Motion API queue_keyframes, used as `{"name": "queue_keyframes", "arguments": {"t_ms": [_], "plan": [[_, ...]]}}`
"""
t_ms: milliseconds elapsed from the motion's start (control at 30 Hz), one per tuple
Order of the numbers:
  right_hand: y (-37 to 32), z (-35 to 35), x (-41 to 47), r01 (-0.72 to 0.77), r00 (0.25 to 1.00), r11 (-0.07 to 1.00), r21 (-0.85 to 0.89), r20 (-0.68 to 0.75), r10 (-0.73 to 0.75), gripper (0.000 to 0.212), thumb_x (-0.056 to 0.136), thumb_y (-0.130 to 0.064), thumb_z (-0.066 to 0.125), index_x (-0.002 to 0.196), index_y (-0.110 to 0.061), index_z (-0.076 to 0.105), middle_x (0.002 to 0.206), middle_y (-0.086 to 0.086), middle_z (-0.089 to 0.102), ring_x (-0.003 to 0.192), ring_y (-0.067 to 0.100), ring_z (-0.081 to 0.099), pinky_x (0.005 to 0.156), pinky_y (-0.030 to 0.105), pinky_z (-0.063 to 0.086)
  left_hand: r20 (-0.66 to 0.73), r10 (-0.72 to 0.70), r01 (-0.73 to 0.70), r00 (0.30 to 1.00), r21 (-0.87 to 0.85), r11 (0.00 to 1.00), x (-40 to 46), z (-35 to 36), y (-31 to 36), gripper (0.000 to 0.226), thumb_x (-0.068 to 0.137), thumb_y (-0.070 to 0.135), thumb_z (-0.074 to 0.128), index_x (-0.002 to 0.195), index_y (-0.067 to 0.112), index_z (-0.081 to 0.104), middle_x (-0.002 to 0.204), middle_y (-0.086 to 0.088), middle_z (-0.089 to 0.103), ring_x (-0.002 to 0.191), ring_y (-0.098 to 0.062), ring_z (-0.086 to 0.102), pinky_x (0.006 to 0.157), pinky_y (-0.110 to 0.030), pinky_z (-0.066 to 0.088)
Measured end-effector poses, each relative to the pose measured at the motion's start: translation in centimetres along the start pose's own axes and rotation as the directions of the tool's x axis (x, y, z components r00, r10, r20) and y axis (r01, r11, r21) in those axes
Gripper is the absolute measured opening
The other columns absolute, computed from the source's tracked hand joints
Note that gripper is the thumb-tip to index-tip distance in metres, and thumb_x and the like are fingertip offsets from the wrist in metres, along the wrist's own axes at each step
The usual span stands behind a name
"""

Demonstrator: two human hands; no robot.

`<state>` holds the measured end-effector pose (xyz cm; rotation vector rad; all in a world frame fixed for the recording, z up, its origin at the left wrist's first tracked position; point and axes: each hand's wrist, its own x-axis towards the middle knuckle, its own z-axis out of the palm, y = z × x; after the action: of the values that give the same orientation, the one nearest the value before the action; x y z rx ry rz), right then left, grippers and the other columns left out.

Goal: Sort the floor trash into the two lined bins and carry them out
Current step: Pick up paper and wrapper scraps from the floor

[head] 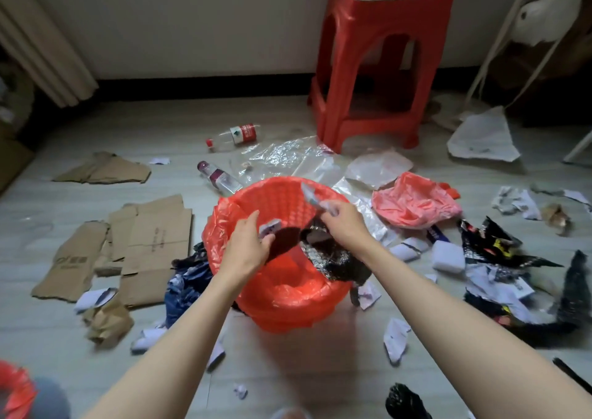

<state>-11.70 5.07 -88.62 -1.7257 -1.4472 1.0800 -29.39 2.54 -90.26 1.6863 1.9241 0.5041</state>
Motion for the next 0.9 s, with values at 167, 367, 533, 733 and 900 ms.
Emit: {"name": "queue_keyframes", "arguments": {"t_ms": [167,367,533,733,900], "plan": [[2.2,1.4,0.4,0.033,0.998,0.989,-0.147,0.063,-0.024,0.058,0.091,-0.020,0.058,0.144,-0.012,0.036,0.149,0.005,0.039,0.135,0.022,0.039,0.113,0.040,0.031,0.009,0.032,-0.032,0.999,0.020,0.999,0.5,1.8,-1.2,0.050,0.093,0.006,0.042,0.143,0.009,0.033,0.143,-0.015,0.041,0.133,-0.027,0.039,0.109,-0.035,0.029],[2.5,-1.0,-1.5,0.149,0.964,0.983,-0.108,-0.204,-0.168,0.029,0.094,-0.010,0.047,0.119,-0.009,0.063,0.123,0.007,0.062,0.113,0.019,0.057,0.100,0.030,0.043,-0.029,0.173,-0.175,0.984,-0.056,0.983,-0.5,2.9,-0.2,0.040,0.093,0.008,0.043,0.133,0.009,0.047,0.134,-0.010,0.051,0.126,-0.021,0.046,0.105,-0.028,0.032],[6.3,-3.6,-3.9,-0.044,0.987,0.995,-0.091,-0.156,0.030,0.031,0.096,-0.020,0.047,0.123,-0.010,0.057,0.123,0.005,0.060,0.114,0.018,0.055,0.100,0.031,0.041,0.209,0.382,-0.376,0.900,-0.072,0.924,-2.8,5.7,3.4,0.052,0.089,0.040,0.056,0.136,0.021,0.044,0.137,0.000,0.049,0.128,-0.015,0.045,0.106,-0.030,0.036],[10.2,-4.8,-6.9,-0.256,0.918,0.951,-0.174,0.265,0.295,0.039,0.085,-0.009,0.057,0.123,-0.018,0.055,0.105,0.001,0.064,0.091,0.018,0.064,0.080,0.026,0.048,0.145,0.241,-0.241,0.960,-0.017,0.970,-3.4,9.3,5.8,0.029,0.083,0.036,0.063,0.110,0.024,0.059,0.105,0.000,0.067,0.098,-0.021,0.063,0.083,-0.037,0.050],[8.6,-5.4,-6.6,-0.097,0.992,0.908,-0.408,0.034,0.121,0.024,0.084,-0.020,0.061,0.061,-0.020,0.054,0.056,-0.005,0.052,0.066,0.016,0.051,0.055,0.026,0.032,-0.004,0.187,-0.183,0.982,-0.206,0.961,-2.5,7.8,6.0,0.008,0.084,0.017,0.064,0.091,0.014,0.067,0.087,-0.004,0.070,0.087,-0.021,0.064,0.076,-0.027,0.042]]}}
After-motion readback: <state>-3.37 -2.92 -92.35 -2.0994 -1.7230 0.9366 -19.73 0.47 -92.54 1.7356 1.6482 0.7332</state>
